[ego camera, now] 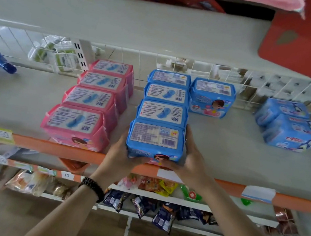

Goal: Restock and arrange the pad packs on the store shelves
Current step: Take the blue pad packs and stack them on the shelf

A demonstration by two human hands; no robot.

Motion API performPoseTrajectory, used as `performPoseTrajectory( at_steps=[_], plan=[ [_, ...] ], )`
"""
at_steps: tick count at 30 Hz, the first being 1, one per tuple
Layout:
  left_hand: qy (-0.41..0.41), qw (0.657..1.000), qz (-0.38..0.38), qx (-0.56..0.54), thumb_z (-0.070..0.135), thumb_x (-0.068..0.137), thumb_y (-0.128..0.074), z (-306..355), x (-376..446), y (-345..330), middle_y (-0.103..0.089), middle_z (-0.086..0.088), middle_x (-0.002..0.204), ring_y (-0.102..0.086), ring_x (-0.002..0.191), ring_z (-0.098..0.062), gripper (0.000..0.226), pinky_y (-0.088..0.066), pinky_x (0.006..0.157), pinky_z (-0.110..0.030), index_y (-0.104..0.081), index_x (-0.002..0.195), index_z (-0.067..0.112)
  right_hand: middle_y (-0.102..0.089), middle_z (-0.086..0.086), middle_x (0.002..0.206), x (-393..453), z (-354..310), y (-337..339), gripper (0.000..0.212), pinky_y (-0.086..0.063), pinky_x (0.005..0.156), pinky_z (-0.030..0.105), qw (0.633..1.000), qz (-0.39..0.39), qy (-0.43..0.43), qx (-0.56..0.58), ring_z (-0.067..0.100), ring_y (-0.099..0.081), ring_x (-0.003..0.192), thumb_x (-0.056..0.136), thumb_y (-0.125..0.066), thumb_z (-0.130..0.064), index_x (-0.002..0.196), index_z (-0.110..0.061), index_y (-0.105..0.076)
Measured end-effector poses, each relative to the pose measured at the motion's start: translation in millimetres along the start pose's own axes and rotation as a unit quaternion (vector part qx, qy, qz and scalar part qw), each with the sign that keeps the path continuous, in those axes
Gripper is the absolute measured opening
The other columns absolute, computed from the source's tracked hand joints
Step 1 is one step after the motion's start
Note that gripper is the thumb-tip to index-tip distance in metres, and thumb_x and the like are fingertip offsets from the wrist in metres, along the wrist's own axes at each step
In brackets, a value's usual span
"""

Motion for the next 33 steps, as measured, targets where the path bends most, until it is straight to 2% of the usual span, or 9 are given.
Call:
performPoseTrajectory(
  at_steps=[7,11,13,15,17,19,21,23,33],
  plan=[
    [-0.016,0.998,0.014,0.058,0.032,0.075,-0.088,8.4,-9.9,8.7,-0.068,0.021,0.115,-0.064,0.108,0.003,0.073,-0.054,0.086,-0.014,-0.043,0.13,0.045,-0.038,-0.007,0.156,-10.1,4.9,-2.2,0.112,-0.045,0.107,0.025,0.998,0.036,-0.01,-0.049,0.008,-0.046,0.136,0.068,-0.074,-0.068,0.138,-0.071,0.014],
    [0.023,0.991,0.106,0.08,0.059,0.07,-0.081,1.8,-62.1,42.1,-0.063,0.02,0.126,-0.06,0.116,0.001,0.086,-0.053,0.099,-0.033,-0.044,0.144,0.035,0.008,-0.009,0.167,-40.6,-15.8,-5.4,0.128,-0.022,0.12,0.049,0.995,0.06,0.01,-0.075,0.016,-0.007,0.154,0.066,-0.065,-0.081,0.148,-0.047,0.027],
    [0.05,0.98,0.184,0.064,0.057,0.067,-0.081,-8.4,-92.3,75.8,-0.063,0.024,0.118,-0.062,0.108,0.004,0.073,-0.055,0.097,-0.037,-0.053,0.131,0.037,0.002,-0.002,0.168,-51.9,-53.7,-14.3,0.127,-0.035,0.114,0.055,0.99,0.064,0.089,-0.09,0.025,-0.017,0.153,0.071,-0.064,-0.079,0.156,-0.032,0.018],
    [0.074,0.965,0.237,0.085,0.055,0.06,-0.081,-17.6,-110.7,109.6,-0.059,0.024,0.116,-0.061,0.104,0.001,0.074,-0.057,0.094,-0.042,-0.049,0.125,0.041,-0.001,0.001,0.168,-54.1,-85.6,-28.9,0.122,-0.038,0.114,0.049,0.981,0.063,0.158,-0.095,0.025,-0.017,0.153,0.077,-0.066,-0.07,0.158,-0.023,0.013],
    [0.1,0.953,0.254,0.134,0.06,0.054,-0.081,-28.0,-118.0,135.3,-0.055,0.016,0.126,-0.06,0.112,-0.011,0.092,-0.053,0.098,-0.049,-0.04,0.134,0.037,0.007,-0.004,0.168,-48.1,-106.4,-48.5,0.121,-0.02,0.122,0.031,0.972,0.04,0.201,-0.118,0.02,-0.007,0.154,0.079,-0.068,-0.062,0.158,-0.02,0.012],
    [0.129,0.942,0.25,0.185,0.068,0.05,-0.077,-31.8,-117.2,153.8,-0.047,0.001,0.143,-0.051,0.125,-0.02,0.113,-0.046,0.105,-0.051,-0.031,0.146,0.029,0.016,-0.012,0.166,-42.0,-112.8,-72.0,0.122,-0.013,0.123,0.026,0.976,-0.012,0.188,-0.106,0.015,-0.006,0.154,0.08,-0.072,-0.056,0.156,-0.027,0.02],
    [0.134,0.939,0.24,0.207,0.074,0.046,-0.073,-35.3,-109.6,167.7,-0.04,-0.007,0.149,-0.048,0.127,-0.022,0.126,-0.045,0.106,-0.054,-0.025,0.151,0.023,0.028,-0.023,0.159,-38.8,-114.3,-98.8,0.125,-0.029,0.121,0.033,0.979,-0.074,0.176,-0.075,0.015,-0.013,0.153,0.083,-0.075,-0.049,0.15,-0.037,0.03],
    [0.116,0.943,0.22,0.221,0.076,0.046,-0.074,-42.8,-95.9,179.6,-0.036,-0.012,0.152,-0.044,0.134,-0.031,0.131,-0.042,0.106,-0.061,-0.019,0.153,0.022,0.038,-0.029,0.152,-32.4,-112.9,-123.1,0.124,-0.026,0.121,0.029,0.979,-0.096,0.169,-0.068,0.006,0.004,0.153,0.088,-0.073,-0.043,0.145,-0.039,0.037],
    [0.038,0.979,0.078,0.187,0.063,0.053,-0.085,-55.4,-32.8,206.8,-0.034,-0.007,0.159,-0.034,0.145,-0.023,0.142,-0.033,0.115,-0.059,0.003,0.159,0.026,0.032,-0.007,0.159,14.6,-101.3,-162.1,0.131,0.008,0.117,0.026,0.991,-0.097,0.059,-0.065,0.007,0.03,0.143,0.081,-0.076,-0.047,0.149,-0.018,0.033]
  ],
)
Point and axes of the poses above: each hand's wrist, its own x-axis towards the middle knuckle, its own y-axis out of the back of the hand, z = x × y, the point moved 10 cm from there along x, towards the middle knuckle
